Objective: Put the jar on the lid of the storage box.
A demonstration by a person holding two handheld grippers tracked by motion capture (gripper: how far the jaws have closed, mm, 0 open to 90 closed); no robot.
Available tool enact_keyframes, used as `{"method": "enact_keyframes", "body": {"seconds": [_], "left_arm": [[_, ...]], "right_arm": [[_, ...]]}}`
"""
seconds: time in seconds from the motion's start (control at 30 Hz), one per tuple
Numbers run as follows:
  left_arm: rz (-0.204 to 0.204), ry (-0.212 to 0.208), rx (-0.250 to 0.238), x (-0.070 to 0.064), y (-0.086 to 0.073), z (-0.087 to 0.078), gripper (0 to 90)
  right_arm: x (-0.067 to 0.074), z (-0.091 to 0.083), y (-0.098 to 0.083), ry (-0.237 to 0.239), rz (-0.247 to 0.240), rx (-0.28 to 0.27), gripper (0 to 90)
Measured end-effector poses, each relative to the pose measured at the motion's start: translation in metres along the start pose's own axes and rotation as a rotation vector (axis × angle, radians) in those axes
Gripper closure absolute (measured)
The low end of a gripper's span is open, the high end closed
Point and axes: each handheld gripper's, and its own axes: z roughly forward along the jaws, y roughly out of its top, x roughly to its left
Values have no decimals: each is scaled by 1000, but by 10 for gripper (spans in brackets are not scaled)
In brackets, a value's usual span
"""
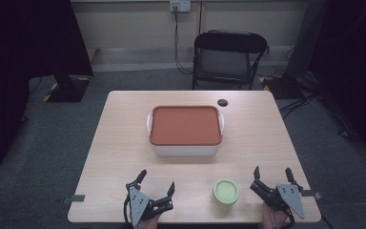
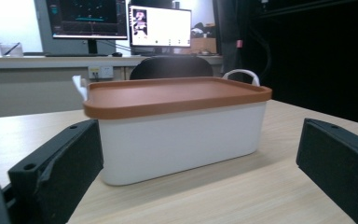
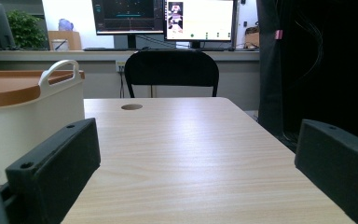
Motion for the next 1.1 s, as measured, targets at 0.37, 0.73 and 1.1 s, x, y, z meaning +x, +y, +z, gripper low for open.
{"method": "enact_keyframes", "body": {"seconds": [0.37,0.73,1.1], "left_arm": [[8,-105,-18,-19,7,4,0],[-6,-175,10,-27,16,14,3],[-25,-209,6,-36,23,21,6]], "right_arm": [[0,0,0,1,2,1,0],[0,0,0,-2,1,1,0],[0,0,0,0,1,-2,0]]}}
